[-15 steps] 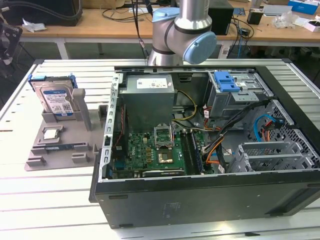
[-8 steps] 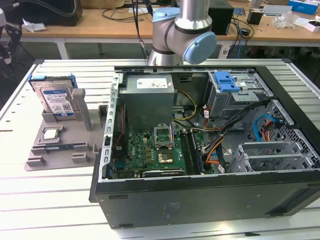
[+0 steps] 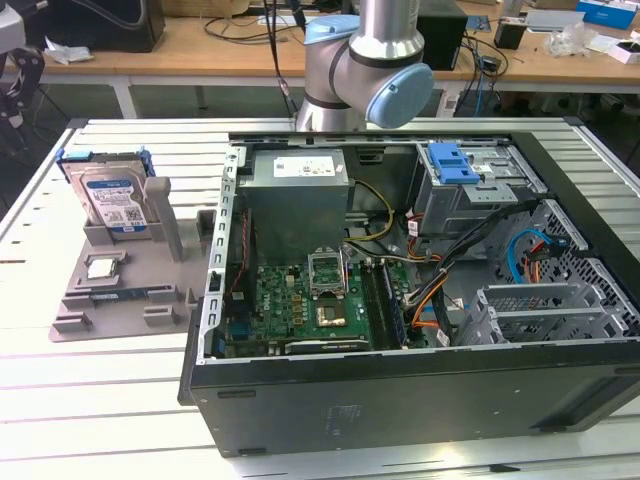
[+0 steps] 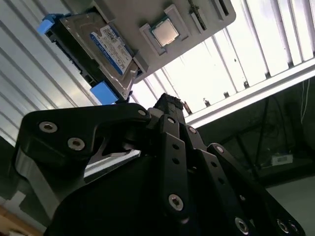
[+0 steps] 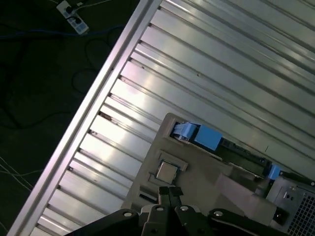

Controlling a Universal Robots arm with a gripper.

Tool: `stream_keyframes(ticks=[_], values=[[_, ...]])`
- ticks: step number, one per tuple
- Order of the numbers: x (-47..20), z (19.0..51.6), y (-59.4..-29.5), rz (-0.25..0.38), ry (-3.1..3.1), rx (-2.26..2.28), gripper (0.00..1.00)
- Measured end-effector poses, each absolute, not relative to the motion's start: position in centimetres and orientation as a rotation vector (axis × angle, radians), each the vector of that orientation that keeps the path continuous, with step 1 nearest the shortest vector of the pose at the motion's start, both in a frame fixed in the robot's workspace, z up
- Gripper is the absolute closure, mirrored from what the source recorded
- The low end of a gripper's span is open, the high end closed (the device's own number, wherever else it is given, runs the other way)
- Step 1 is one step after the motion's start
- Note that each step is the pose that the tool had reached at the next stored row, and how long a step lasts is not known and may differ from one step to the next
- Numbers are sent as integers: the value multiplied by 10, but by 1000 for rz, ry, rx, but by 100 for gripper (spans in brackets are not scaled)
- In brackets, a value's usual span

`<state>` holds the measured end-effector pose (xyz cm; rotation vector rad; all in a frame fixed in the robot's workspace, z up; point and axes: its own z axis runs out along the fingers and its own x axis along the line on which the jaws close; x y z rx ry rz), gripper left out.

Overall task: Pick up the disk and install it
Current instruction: 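Pick up the disk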

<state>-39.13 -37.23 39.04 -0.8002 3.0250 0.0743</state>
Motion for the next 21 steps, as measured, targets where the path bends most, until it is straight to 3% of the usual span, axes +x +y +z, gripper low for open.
stream_keyframes(ticks=[21], values=[[-390, 390, -372, 77, 2782, -1455, 89]])
